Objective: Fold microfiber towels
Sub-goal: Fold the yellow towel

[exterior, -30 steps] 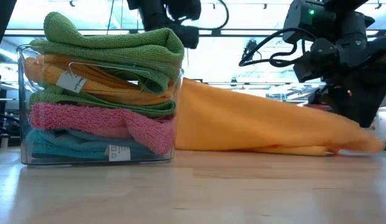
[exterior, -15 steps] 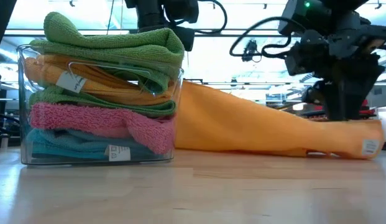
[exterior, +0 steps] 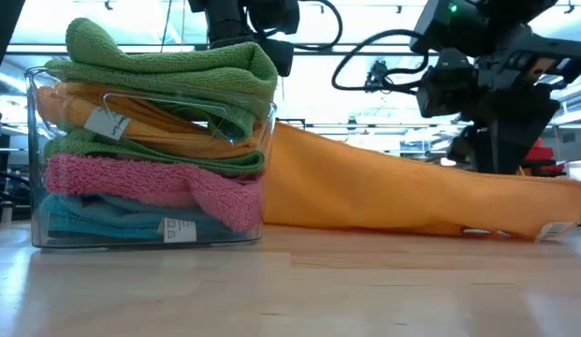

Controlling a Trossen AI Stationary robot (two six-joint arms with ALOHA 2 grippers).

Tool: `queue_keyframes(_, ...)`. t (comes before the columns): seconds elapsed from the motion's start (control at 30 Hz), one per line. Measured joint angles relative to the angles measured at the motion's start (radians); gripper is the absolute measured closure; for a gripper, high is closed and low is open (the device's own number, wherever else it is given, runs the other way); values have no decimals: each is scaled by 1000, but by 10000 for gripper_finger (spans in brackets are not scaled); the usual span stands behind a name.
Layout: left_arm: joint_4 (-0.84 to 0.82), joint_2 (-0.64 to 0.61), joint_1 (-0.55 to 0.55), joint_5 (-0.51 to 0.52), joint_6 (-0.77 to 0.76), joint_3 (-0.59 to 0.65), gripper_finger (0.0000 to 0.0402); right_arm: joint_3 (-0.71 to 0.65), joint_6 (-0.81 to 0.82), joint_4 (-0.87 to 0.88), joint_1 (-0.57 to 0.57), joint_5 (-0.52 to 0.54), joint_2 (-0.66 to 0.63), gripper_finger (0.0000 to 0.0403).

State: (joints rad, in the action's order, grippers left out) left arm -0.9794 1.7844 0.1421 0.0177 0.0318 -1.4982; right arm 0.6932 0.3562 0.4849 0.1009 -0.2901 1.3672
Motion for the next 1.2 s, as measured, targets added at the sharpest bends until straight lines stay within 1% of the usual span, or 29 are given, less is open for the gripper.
queue_keyframes(0.13,0,0,1,0,-1,0,374,-1,47,7,-1,-1,-48,235)
queue_keyframes(0.23,0,0,1,0,-1,0,373,-1,72,-11,15,13,-89,235)
queue_keyframes(0.4,-1,0,1,0,2,0,392,-1,71,-15,82,164,-93,230)
queue_keyframes(0.5,-1,0,1,0,-2,0,394,-1,89,-34,118,209,-65,214)
queue_keyframes(0.73,-1,0,2,0,-13,0,372,-14,109,-52,183,222,-49,160)
queue_keyframes(0.87,-1,0,6,-1,-14,0,385,-69,142,-70,229,232,-49,154)
queue_keyframes(0.97,0,0,8,-1,-16,0,394,-112,182,-73,252,250,-49,165)
queue_keyframes(1.03,1,0,8,-1,-16,0,394,-127,192,-75,262,252,-49,181)
queue_keyframes(1.1,3,0,8,-2,-21,0,387,-130,190,-75,266,266,-49,206)
queue_keyframes(1.2,9,0,8,-1,-21,0,374,-124,168,-90,266,285,-49,259)
